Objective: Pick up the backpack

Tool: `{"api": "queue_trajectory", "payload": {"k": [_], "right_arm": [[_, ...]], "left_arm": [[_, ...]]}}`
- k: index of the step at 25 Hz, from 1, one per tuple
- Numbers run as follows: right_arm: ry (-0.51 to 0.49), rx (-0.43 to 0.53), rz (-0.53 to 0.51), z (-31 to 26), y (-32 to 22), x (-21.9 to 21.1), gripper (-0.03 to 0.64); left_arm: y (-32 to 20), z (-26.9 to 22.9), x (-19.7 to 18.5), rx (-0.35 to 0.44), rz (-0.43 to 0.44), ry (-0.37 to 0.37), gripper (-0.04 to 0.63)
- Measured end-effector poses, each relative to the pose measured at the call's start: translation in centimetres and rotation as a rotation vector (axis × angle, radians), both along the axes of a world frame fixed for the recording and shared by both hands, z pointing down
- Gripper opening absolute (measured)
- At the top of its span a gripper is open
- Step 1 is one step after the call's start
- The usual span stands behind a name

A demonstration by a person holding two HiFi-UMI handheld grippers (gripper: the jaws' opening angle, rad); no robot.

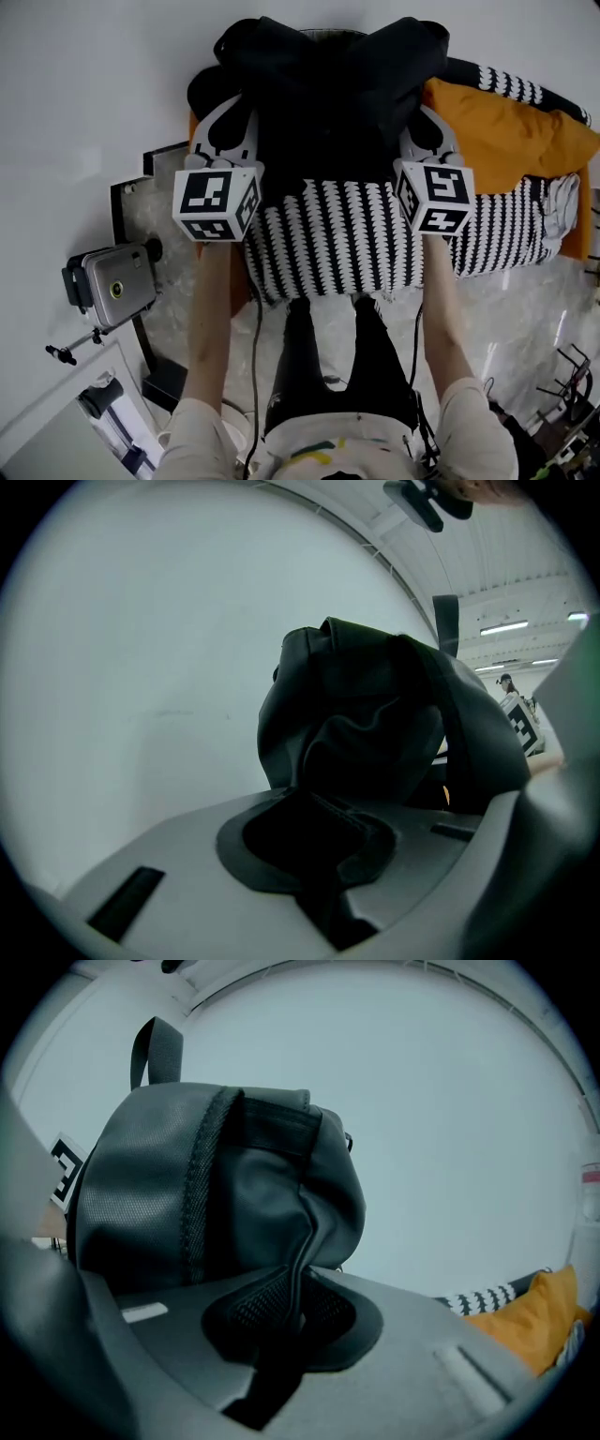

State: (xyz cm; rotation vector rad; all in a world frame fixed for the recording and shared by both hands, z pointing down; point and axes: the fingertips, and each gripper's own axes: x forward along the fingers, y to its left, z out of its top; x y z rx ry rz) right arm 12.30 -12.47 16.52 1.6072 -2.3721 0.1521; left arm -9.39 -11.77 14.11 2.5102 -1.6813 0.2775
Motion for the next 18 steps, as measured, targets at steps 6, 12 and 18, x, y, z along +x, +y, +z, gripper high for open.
{"api": "queue_trajectory", "payload": {"k": [6, 12, 18], "right_arm": [[-0.021, 0.064, 0.016, -8.3, -0.2, 1.9, 0.037], [-0.008, 0.12, 0.023, -15.6, 1.2, 2.2, 0.037], [0.032, 0.18, 0.013, -22.5, 3.2, 3.0, 0.038]], "left_arm": [[-0.6, -8.7, 2.0, 0.081, -0.007, 0.019, 0.043], [0.7, -15.8, 2.2, 0.145, -0.027, 0.072, 0.043], [3.3, -22.2, 3.0, 0.176, -0.048, 0.098, 0.043]]}}
